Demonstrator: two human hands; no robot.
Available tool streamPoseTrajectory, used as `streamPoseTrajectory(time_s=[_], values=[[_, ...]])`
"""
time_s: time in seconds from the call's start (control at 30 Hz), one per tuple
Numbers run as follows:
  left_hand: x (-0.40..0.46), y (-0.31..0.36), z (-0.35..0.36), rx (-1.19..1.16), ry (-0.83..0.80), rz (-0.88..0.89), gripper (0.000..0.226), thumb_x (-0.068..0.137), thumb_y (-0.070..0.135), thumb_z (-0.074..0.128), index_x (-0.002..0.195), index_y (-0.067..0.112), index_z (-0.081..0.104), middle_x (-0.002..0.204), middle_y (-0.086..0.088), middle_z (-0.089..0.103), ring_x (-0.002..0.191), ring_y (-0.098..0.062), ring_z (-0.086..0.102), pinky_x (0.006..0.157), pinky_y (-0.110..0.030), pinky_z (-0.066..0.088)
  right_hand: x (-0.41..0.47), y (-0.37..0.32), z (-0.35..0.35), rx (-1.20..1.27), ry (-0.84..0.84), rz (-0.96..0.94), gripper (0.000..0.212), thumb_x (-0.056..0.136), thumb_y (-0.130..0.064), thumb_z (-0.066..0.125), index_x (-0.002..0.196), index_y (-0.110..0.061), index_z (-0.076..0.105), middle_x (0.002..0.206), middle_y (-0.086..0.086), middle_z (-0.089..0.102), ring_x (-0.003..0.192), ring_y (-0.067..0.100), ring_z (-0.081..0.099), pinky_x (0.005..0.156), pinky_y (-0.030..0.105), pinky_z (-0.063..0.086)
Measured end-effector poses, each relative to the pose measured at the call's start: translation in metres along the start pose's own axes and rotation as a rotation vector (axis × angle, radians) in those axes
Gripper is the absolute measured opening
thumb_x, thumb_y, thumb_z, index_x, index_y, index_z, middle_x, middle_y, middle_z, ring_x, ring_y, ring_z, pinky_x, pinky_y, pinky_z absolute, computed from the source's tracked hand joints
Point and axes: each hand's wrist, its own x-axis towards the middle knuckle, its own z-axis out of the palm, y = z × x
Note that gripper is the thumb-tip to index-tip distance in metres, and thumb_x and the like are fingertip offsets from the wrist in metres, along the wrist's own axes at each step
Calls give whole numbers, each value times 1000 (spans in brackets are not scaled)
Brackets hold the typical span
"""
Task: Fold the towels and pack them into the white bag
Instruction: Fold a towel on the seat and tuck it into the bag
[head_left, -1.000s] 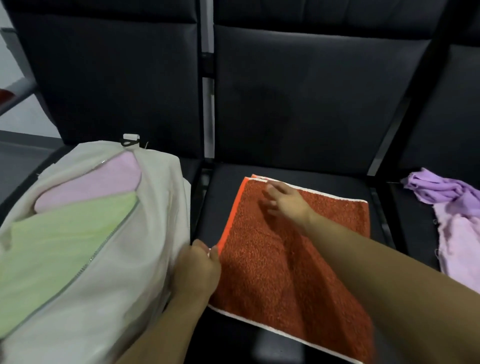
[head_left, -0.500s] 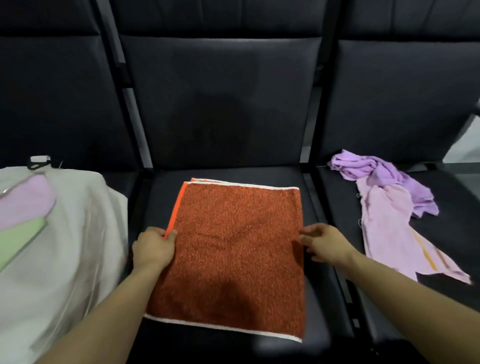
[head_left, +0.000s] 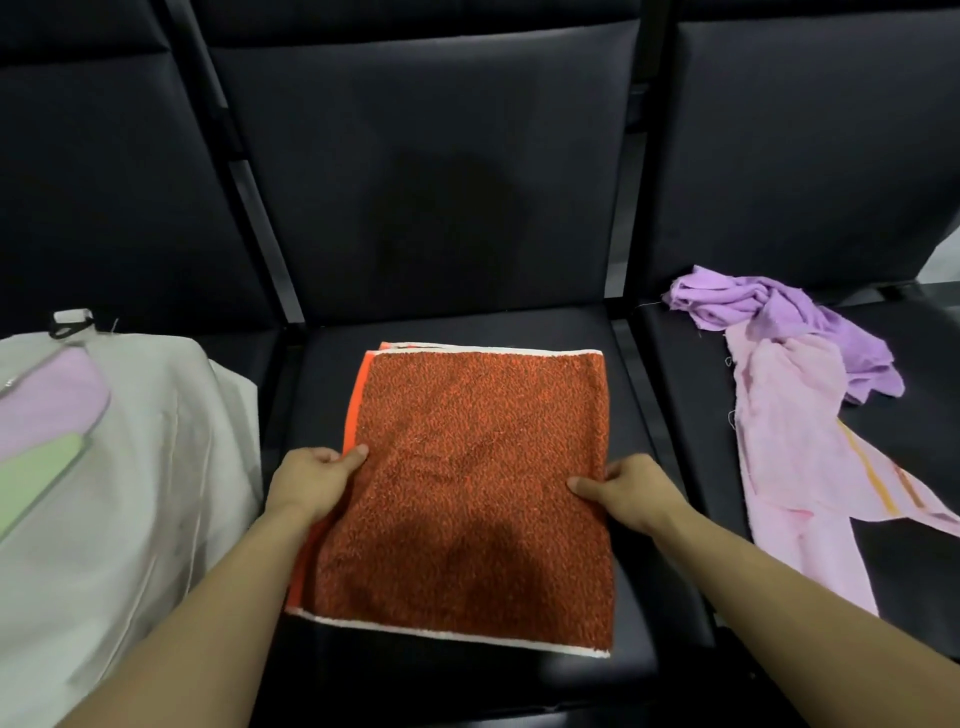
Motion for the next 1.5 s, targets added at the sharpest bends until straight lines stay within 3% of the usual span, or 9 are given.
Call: streamPoseTrajectory(time_s=[0.3, 0.47, 0.63, 0.9, 1.03, 1.2, 1.3, 1.37, 1.5], values=[[-30, 20, -23, -469, -2, 66, 36, 88, 48, 74, 82, 13, 79, 94, -5, 78, 89, -21, 70, 80, -34, 54, -28, -14, -20, 461, 95, -129, 20, 85, -29, 81, 77, -11, 79, 71, -3, 76, 67, 10, 72, 62, 19, 56], [-49, 38, -34, -772, 104, 175, 21, 86, 50, 76, 96, 32, 81, 126, 8, 70, 119, -12, 65, 103, -34, 51, -46, -29, -40, 613, 251, -397, 7, 83, -27, 82, 76, -26, 81, 125, -18, 61, 124, -5, 54, 96, 13, 40], [-65, 49, -43, -874, 172, 384, 20, 94, 44, 67, 91, 26, 76, 98, 2, 72, 103, -15, 65, 99, -35, 50, -61, -41, -55, 715, 355, -638, 8, 91, -23, 72, 94, -20, 78, 98, -1, 77, 92, 7, 68, 86, 23, 53], [-81, 58, -40, -535, 205, 502, 15, 104, 30, 57, 118, 31, 61, 104, 16, 67, 88, 13, 60, 80, -16, 45, -55, -35, -49, 525, 309, -660, 14, 97, -22, 66, 108, -28, 61, 100, -12, 71, 92, -1, 66, 83, 10, 47], [-64, 41, -24, -373, 146, 398, 15, 103, 36, 57, 116, 31, 61, 106, 8, 68, 96, -6, 65, 85, -28, 48, -31, -21, -40, 391, 300, -521, 14, 96, -25, 67, 107, -23, 59, 98, -13, 70, 86, -7, 65, 81, 15, 46], [-49, 9, -4, 45, 91, 122, 50, 94, 46, 67, 131, 16, 53, 129, -13, 53, 120, -33, 56, 108, -43, 43, -6, 14, -31, 46, 329, -181, 49, 89, -31, 75, 126, -8, 53, 119, 11, 59, 111, 32, 60, 91, 35, 44], [-58, 15, 4, 208, 137, 227, 40, 93, 41, 69, 125, 19, 60, 124, -11, 56, 118, -31, 55, 106, -39, 42, -7, 17, -27, -81, 337, -253, 45, 89, -34, 73, 125, -12, 56, 126, 14, 53, 114, 34, 57, 101, 41, 45], [-69, 29, 11, 195, 34, 344, 20, 94, 38, 69, 109, 25, 67, 104, 1, 65, 100, -19, 64, 90, -32, 48, -8, 11, -23, -149, 306, -441, 30, 91, -35, 70, 116, -19, 63, 122, 5, 58, 115, 28, 58, 103, 41, 44], [-95, 49, 34, 129, -639, 289, 15, 100, 29, 63, 109, 18, 68, 88, -1, 68, 71, -11, 63, 64, -25, 55, -12, 3, -9, -412, 40, -673, 33, 99, -45, 56, 128, -31, 63, 152, -3, 45, 144, 19, 35, 121, 34, 24]])
